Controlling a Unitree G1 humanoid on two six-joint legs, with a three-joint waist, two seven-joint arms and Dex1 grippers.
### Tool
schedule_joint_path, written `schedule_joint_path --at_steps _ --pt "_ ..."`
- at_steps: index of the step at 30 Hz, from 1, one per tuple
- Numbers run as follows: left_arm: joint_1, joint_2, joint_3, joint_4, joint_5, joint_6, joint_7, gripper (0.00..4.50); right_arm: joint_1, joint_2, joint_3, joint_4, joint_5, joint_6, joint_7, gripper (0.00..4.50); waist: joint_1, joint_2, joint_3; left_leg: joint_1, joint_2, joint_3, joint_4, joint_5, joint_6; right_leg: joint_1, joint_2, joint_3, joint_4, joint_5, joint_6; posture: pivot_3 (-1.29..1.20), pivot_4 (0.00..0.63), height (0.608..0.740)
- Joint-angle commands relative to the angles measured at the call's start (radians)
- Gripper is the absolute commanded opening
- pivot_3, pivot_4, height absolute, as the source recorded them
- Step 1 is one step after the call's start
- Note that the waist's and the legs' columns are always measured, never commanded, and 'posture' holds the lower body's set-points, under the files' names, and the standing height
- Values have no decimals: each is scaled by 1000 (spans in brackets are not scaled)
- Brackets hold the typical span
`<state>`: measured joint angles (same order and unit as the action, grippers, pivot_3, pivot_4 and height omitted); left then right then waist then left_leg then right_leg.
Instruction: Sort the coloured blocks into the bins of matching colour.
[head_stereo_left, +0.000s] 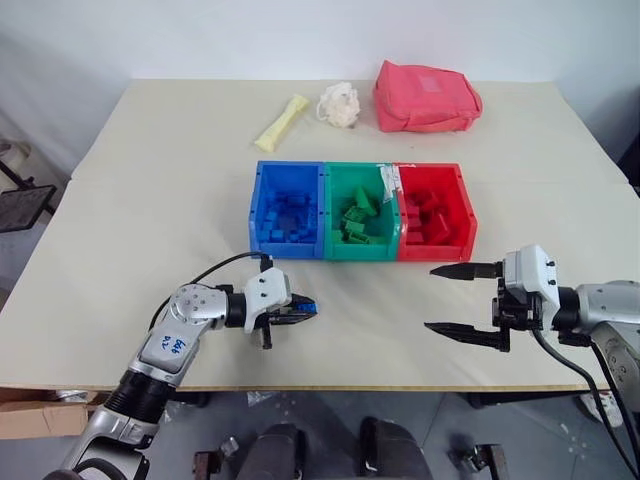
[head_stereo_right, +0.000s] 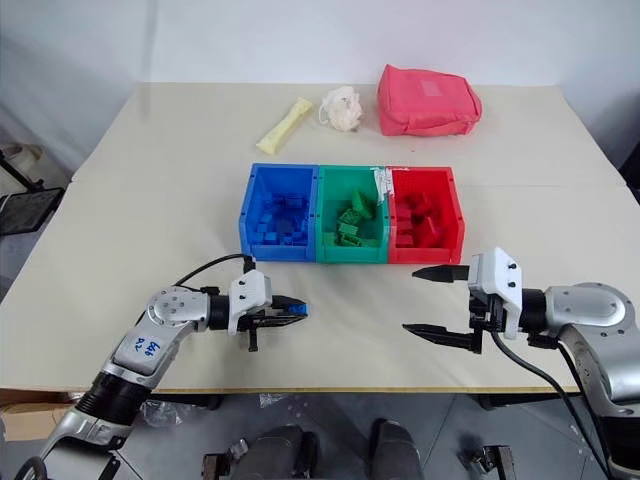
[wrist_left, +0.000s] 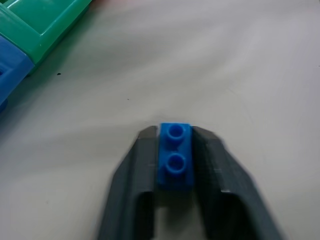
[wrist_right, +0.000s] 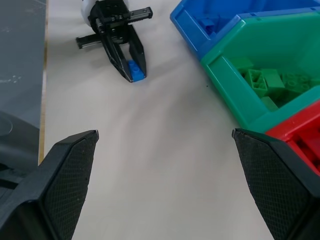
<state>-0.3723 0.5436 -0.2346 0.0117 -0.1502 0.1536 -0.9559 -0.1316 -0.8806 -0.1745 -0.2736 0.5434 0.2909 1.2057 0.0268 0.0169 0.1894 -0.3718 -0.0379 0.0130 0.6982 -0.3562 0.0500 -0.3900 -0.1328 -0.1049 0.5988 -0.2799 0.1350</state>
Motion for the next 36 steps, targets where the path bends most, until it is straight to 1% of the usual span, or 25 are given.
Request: schedule_joint_path --at_steps 1,5,9,13,16,18,20,22,23,26,29,33,35,36 --pt "-37 -13 68 -35 -35 41 41 478 4 12 -46 -20 24 -12 -20 4500 1 0 0 0 0 0 0 0 0 0 0 0 0 0 0 0 150 740" --pt "-77 -15 125 -59 -50 90 83 478 -7 18 -49 -10 30 -16 -33 4500 2 0 0 0 0 0 1 0 0 0 0 0 0 0 0 0 150 740" --pt "-169 -21 205 -38 -68 119 152 478 -59 42 -51 15 49 -12 -59 4500 1 -1 0 0 0 0 0 0 0 0 0 -1 0 0 0 0 150 740" --pt "-280 -56 252 90 -45 80 238 478 -106 54 -35 43 47 -15 -57 4500 3 -1 0 0 -1 0 1 0 0 0 1 -3 1 0 0 0 150 740" --pt "-323 -77 235 177 -29 -12 215 478 -126 59 -25 60 40 -17 -52 4500 2 -1 0 0 -1 0 0 0 0 0 1 -4 2 0 1 0 150 740" --pt "-344 -90 218 217 -41 -27 176 1209 -139 58 -17 71 34 -21 -45 4500 2 -1 0 0 -1 1 0 0 0 -1 1 -5 2 0 1 0 150 740" --pt "-356 -99 216 234 -61 -29 144 1729 -150 56 -15 81 29 -26 -41 4500 1 -1 1 -1 -1 1 0 0 0 -1 1 -5 2 0 1 0 150 740" --pt "-362 -103 221 245 -70 -33 126 2378 -156 55 -14 87 26 -29 -40 4500 1 -1 1 -1 -1 1 0 0 1 -1 1 -5 2 0 1 0 150 740" --pt "-363 -103 224 248 -72 -34 118 2590 -159 54 -13 89 25 -30 -39 4500 1 -2 1 -1 -1 1 0 0 1 -1 1 -5 2 0 1 0 150 740" --pt "-370 -96 232 264 -70 -29 109 3551 -166 54 -12 96 20 -32 -37 4500 1 -2 1 -1 -1 1 1 0 1 -1 1 -5 2 0 1 0 150 740" --pt "-370 -82 266 258 -87 -32 108 4444 -164 50 -17 101 17 -34 -31 4500 1 -2 1 -1 -1 1 1 0 1 -1 1 -5 2 0 1 0 150 740" --pt "-287 -27 304 142 -184 35 13 4479 -156 26 -29 129 2 -49 -5 4500 -3 -1 1 -1 -1 1 0 0 1 -1 1 -5 2 0 1 0 150 740" --pt "-212 16 337 87 -255 61 -64 4479 -144 -5 -31 175 -28 -78 30 4500 -5 -1 1 -1 -1 1 0 0 1 -2 1 -4 2 0 1 0 150 740" --pt "-166 48 346 62 -261 66 -90 4479 -140 -20 -35 206 -40 -95 49 4500 -5 -1 1 -1 -1 1 0 0 1 -2 1 -4 2 0 1 0 150 740"
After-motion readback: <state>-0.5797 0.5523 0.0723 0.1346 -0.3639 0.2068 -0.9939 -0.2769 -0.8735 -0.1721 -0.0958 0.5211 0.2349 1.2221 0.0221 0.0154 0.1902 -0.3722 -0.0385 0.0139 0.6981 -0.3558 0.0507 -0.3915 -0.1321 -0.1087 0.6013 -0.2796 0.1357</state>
